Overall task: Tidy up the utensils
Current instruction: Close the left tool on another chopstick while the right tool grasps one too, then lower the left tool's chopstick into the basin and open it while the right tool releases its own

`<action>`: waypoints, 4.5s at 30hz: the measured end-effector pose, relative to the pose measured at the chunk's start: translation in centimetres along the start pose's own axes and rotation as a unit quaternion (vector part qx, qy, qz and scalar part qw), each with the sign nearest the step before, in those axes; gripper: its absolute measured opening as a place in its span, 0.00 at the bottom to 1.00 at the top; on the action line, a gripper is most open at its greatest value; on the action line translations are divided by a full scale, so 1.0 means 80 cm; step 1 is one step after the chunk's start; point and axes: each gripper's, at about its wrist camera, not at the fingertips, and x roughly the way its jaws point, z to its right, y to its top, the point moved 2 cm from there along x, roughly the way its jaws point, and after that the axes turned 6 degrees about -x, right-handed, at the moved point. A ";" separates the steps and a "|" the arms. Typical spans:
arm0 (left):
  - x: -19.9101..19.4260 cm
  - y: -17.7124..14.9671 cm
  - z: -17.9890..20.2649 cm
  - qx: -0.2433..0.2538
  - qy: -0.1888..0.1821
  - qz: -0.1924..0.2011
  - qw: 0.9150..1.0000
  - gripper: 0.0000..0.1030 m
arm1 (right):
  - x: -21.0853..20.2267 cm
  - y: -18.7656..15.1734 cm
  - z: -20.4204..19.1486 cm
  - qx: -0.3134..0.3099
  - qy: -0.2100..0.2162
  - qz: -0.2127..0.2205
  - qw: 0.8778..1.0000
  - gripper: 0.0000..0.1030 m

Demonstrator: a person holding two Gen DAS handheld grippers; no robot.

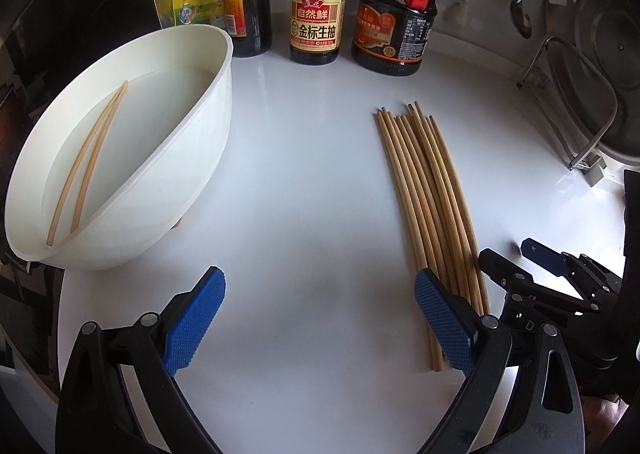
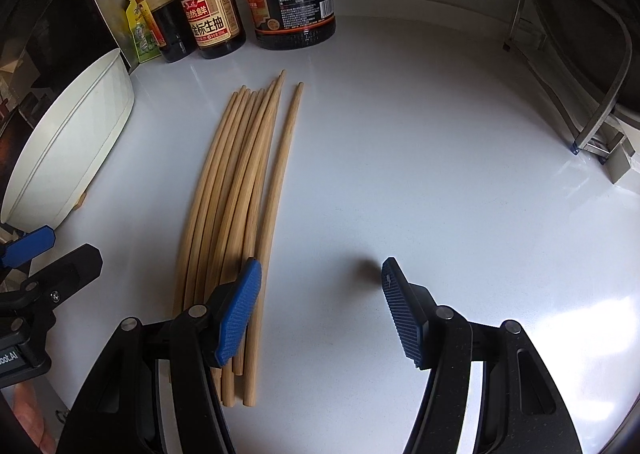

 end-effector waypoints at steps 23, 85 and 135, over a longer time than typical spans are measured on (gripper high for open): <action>0.039 0.006 0.037 0.022 0.004 -0.002 1.000 0.91 | -0.003 -0.011 0.027 -0.017 -0.029 0.006 0.999 0.58; 0.050 0.020 0.054 0.044 -0.008 -0.005 0.999 0.07 | -0.010 0.019 0.013 -0.022 0.023 0.041 0.999 0.06; 0.019 0.163 -0.292 -0.079 0.041 -0.004 0.996 0.07 | 0.054 0.231 -0.350 -0.103 0.150 -0.020 0.983 0.06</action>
